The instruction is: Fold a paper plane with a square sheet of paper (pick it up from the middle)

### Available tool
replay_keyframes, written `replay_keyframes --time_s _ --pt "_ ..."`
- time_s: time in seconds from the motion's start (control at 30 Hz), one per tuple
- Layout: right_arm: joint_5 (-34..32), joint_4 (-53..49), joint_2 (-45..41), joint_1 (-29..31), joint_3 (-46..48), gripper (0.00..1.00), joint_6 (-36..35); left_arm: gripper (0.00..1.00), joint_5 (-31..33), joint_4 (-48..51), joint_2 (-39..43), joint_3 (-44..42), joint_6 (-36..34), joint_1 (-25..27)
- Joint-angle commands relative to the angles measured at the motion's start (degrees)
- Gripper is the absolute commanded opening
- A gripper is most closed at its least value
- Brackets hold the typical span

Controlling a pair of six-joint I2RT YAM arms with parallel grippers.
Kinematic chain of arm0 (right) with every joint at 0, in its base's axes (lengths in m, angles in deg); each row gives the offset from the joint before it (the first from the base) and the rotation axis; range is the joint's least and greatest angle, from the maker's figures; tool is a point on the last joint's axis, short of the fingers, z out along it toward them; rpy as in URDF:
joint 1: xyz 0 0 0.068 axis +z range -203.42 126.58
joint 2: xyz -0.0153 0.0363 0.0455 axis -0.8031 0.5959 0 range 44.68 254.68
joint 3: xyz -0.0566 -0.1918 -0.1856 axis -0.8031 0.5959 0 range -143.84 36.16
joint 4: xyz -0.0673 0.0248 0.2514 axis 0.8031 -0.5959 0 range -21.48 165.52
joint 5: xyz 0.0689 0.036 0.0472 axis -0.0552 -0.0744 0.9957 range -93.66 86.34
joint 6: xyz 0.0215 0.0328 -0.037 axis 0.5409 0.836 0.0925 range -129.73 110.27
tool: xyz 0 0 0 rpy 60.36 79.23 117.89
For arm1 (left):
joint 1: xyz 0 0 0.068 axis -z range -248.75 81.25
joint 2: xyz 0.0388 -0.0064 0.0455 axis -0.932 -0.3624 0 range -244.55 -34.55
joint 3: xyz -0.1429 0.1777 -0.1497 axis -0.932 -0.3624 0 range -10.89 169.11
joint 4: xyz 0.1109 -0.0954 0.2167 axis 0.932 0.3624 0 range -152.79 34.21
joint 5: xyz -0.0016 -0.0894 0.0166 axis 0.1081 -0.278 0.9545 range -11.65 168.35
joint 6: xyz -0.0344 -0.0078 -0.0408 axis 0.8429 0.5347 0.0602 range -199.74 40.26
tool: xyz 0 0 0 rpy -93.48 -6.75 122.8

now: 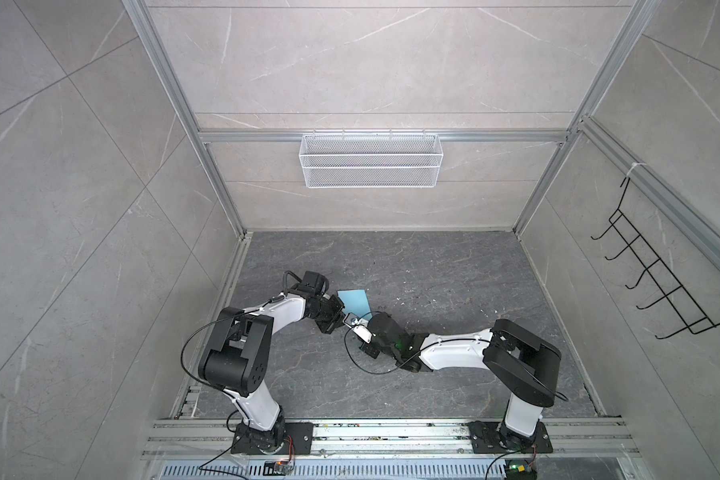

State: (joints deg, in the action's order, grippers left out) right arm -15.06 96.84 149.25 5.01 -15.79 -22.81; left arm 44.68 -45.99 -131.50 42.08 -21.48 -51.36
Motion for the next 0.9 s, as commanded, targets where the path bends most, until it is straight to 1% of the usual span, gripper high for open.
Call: replay_keyframes --time_s 0.0,0.23,0.4,0.47,0.57,0.67,0.77,0.83,0.87 --pt "-0.99 1.29 -1.22 0.10 0.62 0.20 1.34 0.01 0.20 1.37 -0.42 1.70 -1.13 0.19" --pt "-0.34 1.22 -1.31 0.10 0.86 0.15 1.74 0.01 0.49 1.86 -0.58 1.79 -1.59 0.19" --pt "1.63 -0.09 -1.30 0.10 0.50 0.02 1.64 0.03 0.34 1.83 -0.29 2.14 -1.54 0.14" --pt "2.84 -0.70 -1.45 0.11 0.45 0.00 1.70 0.07 0.14 2.02 0.33 2.53 -1.79 -0.13" --pt "5.29 -2.26 -1.82 0.04 0.49 0.00 2.32 0.20 0.17 3.40 2.16 3.24 -3.16 -1.70" --pt "8.65 -3.82 -2.83 -0.31 0.99 0.00 4.02 0.31 1.70 6.27 5.01 3.87 -5.85 -4.73" --pt "13.18 -4.88 -3.72 -1.30 1.65 0.00 6.85 0.35 2.77 7.43 7.59 4.77 -8.25 -6.81" --pt "16.01 -5.06 -4.08 -1.77 2.18 0.00 8.49 0.36 2.19 5.88 8.09 5.52 -9.44 -6.85" --pt "17.54 -5.27 -4.18 -1.99 2.21 0.00 9.34 0.36 0.94 4.11 7.96 5.56 -9.25 -6.47"
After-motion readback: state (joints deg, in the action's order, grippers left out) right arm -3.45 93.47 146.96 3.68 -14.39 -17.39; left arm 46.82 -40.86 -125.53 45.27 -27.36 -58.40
